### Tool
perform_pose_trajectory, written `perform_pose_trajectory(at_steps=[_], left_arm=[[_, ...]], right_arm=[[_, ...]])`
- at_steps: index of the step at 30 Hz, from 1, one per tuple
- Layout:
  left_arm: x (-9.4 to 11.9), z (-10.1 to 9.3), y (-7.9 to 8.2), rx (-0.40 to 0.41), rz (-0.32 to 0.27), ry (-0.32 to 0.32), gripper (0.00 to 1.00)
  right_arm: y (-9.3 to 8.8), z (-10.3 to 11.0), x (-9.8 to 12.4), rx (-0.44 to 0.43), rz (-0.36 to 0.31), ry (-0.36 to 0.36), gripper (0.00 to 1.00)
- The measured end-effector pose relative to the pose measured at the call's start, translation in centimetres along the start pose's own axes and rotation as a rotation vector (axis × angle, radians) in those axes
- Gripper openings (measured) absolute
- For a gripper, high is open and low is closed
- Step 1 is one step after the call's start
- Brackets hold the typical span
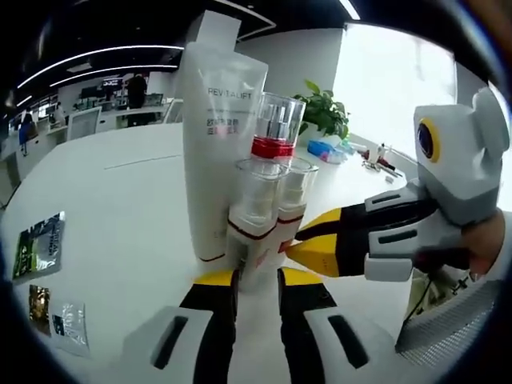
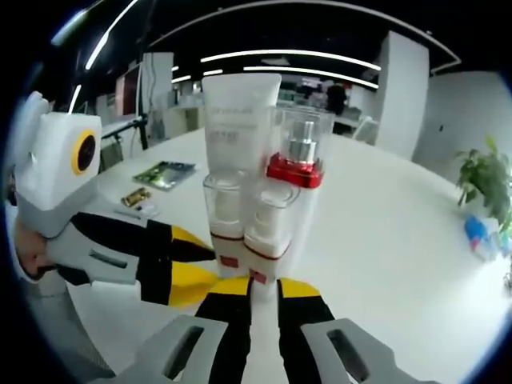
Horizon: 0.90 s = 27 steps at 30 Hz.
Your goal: Arrange the skincare products in the storage area until every visible bottle or jar stands upright without overlapping.
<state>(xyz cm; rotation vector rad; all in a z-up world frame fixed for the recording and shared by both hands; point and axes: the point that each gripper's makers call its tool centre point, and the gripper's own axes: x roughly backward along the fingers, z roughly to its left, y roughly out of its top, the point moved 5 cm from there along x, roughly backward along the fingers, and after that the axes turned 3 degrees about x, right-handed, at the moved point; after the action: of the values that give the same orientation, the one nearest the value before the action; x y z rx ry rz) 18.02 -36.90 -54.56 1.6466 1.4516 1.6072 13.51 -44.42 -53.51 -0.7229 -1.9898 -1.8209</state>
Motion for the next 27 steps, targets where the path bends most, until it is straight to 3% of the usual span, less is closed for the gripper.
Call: perform_pose_trajectory(at_steps=[17, 27], left_arm=[[0.5, 0.5, 0.0, 0.002, 0.016, -0.010, 0.19], [1.3, 0.5, 0.5, -0.018, -0.002, -0.018, 0.26]], right_arm=[[0.4, -0.1, 0.2, -0.006, -0.016, -0.006, 0.05], [0.8, 0.2, 1.1, -0.013, -0.041, -0.004, 0.16]])
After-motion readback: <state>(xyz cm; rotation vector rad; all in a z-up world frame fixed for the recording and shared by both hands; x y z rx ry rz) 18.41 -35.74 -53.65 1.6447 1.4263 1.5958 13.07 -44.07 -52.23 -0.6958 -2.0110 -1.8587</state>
